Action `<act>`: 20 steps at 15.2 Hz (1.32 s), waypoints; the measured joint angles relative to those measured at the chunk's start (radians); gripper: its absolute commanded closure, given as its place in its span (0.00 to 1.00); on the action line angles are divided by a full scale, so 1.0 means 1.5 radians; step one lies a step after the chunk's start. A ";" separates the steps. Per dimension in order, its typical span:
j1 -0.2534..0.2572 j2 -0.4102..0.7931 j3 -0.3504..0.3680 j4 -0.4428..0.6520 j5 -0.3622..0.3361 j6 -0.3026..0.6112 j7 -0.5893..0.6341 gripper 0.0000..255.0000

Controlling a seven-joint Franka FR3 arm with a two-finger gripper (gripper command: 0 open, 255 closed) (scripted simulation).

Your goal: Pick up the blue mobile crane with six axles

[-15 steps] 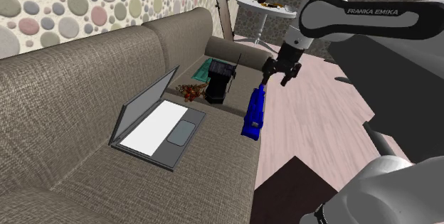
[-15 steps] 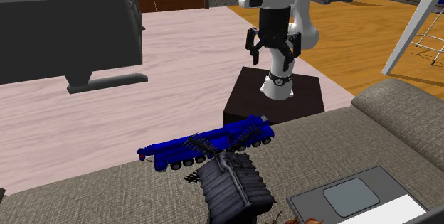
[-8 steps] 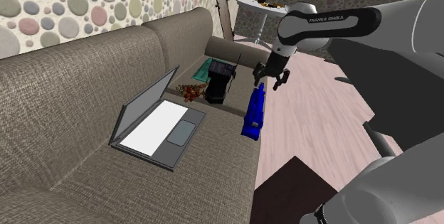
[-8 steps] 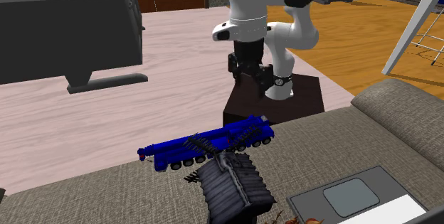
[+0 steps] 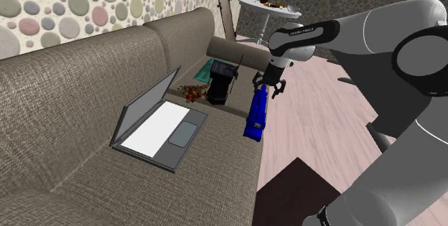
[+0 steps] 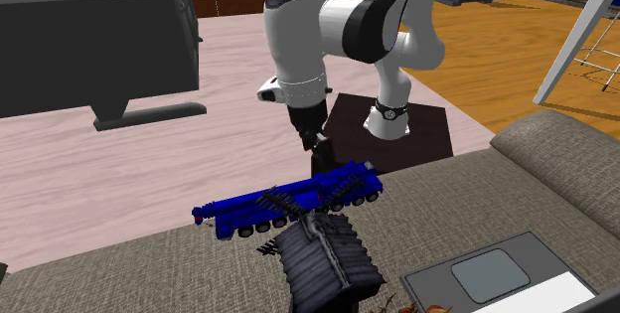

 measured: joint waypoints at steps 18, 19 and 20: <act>-0.017 0.098 -0.011 0.002 0.036 0.074 0.011 1.00; -0.017 0.098 -0.011 0.002 0.036 0.074 0.011 1.00; -0.017 0.098 -0.011 0.002 0.036 0.074 0.011 1.00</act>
